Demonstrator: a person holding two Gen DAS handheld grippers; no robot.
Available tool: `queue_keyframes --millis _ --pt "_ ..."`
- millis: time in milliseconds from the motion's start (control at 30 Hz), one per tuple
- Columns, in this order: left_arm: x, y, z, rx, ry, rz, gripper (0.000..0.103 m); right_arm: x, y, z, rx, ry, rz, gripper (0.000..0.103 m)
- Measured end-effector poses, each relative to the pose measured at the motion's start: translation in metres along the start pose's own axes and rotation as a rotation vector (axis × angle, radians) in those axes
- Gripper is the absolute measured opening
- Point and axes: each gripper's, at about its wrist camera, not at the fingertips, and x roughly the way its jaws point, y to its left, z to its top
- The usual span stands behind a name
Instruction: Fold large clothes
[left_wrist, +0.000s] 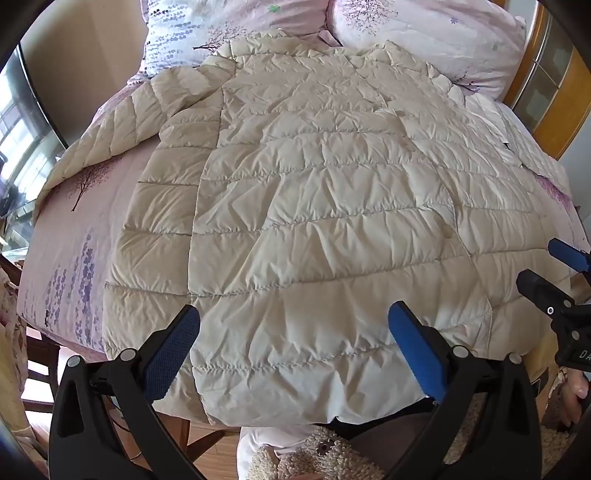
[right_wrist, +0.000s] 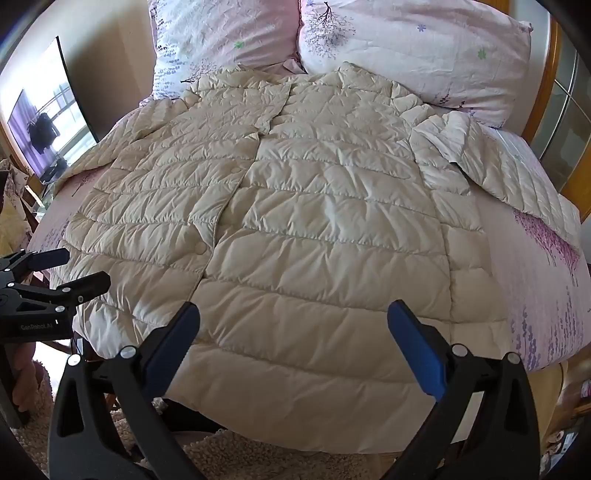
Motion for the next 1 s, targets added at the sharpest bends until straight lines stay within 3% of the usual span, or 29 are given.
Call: queue_keyframes --millis 1000 --pt "0.0004 0.0019 -0.0018 -0.003 0.002 -0.006 0.102 0.0017 -0.0018 0.0023 0.008 0.002 0.009 0.101"
